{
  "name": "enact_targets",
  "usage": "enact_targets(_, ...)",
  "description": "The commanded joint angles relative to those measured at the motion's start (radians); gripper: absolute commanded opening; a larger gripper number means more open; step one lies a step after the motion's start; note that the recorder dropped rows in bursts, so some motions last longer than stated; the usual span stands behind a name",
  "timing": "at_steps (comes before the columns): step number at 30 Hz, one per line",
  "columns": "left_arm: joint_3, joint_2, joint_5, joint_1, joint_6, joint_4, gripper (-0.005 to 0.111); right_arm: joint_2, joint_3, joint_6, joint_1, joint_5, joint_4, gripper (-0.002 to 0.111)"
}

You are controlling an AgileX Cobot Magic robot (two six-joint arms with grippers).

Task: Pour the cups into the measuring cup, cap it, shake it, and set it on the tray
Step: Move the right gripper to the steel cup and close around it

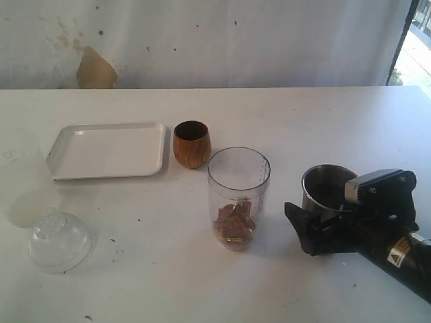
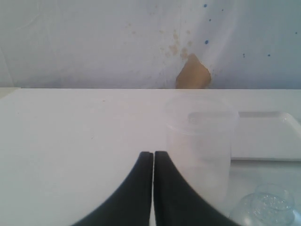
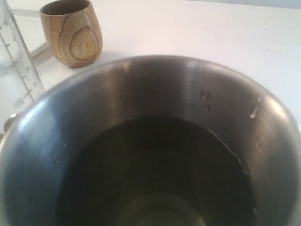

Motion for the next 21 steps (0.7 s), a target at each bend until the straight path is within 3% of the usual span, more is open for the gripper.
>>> enact_targets(1, 0.006, -0.004, -0.012, -0.003, -0.001, 0.003, 0.001, 0.003, -0.002, 0.003, -0.002, -0.014, 0.012, 0.09)
enact_targets(4, 0.006, -0.004, -0.012, -0.003, -0.001, 0.003, 0.001, 0.003, -0.002, 0.003, -0.002, -0.014, 0.012, 0.076)
enact_targets(14, 0.006, -0.004, -0.012, -0.003, -0.001, 0.003, 0.001, 0.003, -0.002, 0.003, -0.002, -0.014, 0.012, 0.015)
enact_targets(17, 0.006, -0.004, -0.012, -0.003, -0.001, 0.003, 0.001, 0.003, -0.002, -0.002, -0.002, -0.014, 0.013, 0.007)
enact_targets(21, 0.006, -0.004, -0.012, -0.003, -0.001, 0.003, 0.001, 0.003, -0.002, -0.004, -0.002, -0.016, 0.017, 0.005)
